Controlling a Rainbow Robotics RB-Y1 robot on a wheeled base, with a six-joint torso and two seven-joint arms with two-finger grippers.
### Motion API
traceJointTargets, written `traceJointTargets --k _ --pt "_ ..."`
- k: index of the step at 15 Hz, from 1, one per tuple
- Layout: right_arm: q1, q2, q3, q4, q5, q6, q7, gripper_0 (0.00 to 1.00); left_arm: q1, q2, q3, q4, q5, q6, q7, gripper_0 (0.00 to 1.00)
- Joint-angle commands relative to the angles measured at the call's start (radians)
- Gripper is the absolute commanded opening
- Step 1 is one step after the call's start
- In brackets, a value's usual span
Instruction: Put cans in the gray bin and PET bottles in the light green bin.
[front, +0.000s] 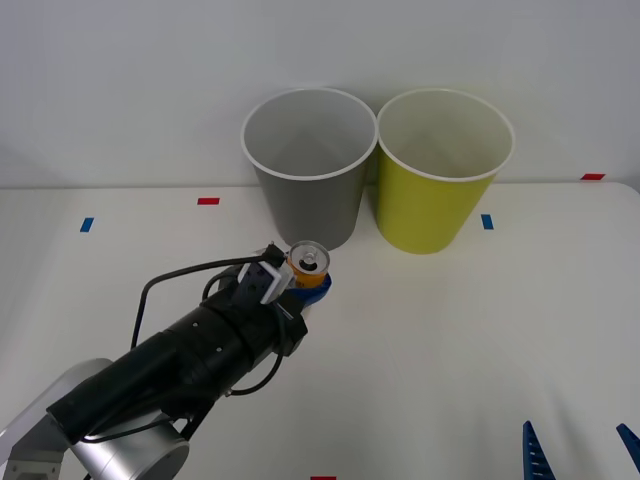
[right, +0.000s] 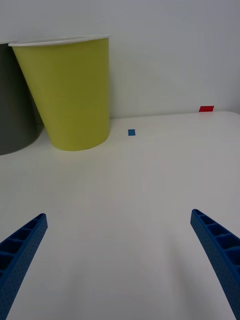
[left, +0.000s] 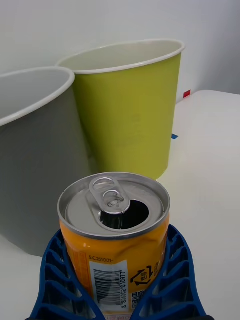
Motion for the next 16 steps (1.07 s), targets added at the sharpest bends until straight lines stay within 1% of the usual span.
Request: traceJointTargets --k 1,3,4,5,7,9,10,12,14,16 --pt "0.0 0.0 0.0 0.0 0.0 0.0 0.0 1.0 -0.006 -0.001 0.1 -0.14 0.01 0.18 0.0 0.0" --pt "0.0 0.0 0.0 0.0 0.0 0.0 0.0 1.0 -0.031 -0.011 0.159 -0.19 0.027 0.278 0.001 0.0" --pt "0.0 0.0 0.0 0.0 0.0 0.0 0.0 1.0 -0.047 -0.021 0.195 -0.215 0.061 0.336 0.001 0.0" --pt "0.0 0.0 0.0 0.0 0.0 0.0 0.0 1.0 -0.064 -0.033 0.24 -0.24 0.113 0.396 0.0 0.0" --pt "0.0 0.0 0.0 0.0 0.0 0.0 0.0 1.0 -0.113 -0.054 0.321 -0.286 0.177 0.533 -0.003 0.0" --pt "0.0 0.0 0.0 0.0 0.0 0.0 0.0 1.0 -0.185 -0.083 0.409 -0.309 0.255 0.666 -0.002 0.0" --pt "0.0 0.0 0.0 0.0 0.0 0.0 0.0 1.0 -0.222 -0.094 0.444 -0.309 0.28 0.712 -0.003 0.0" --pt "0.0 0.0 0.0 0.0 0.0 0.0 0.0 1.0 -0.331 -0.116 0.496 -0.307 0.286 0.829 0.001 0.0" --pt "0.0 0.0 0.0 0.0 0.0 0.0 0.0 1.0 -0.431 -0.145 0.527 -0.287 0.283 0.925 0.01 0.0" --pt "0.0 0.0 0.0 0.0 0.0 0.0 0.0 1.0 -0.503 -0.189 0.534 -0.22 0.277 0.93 0.017 0.0"
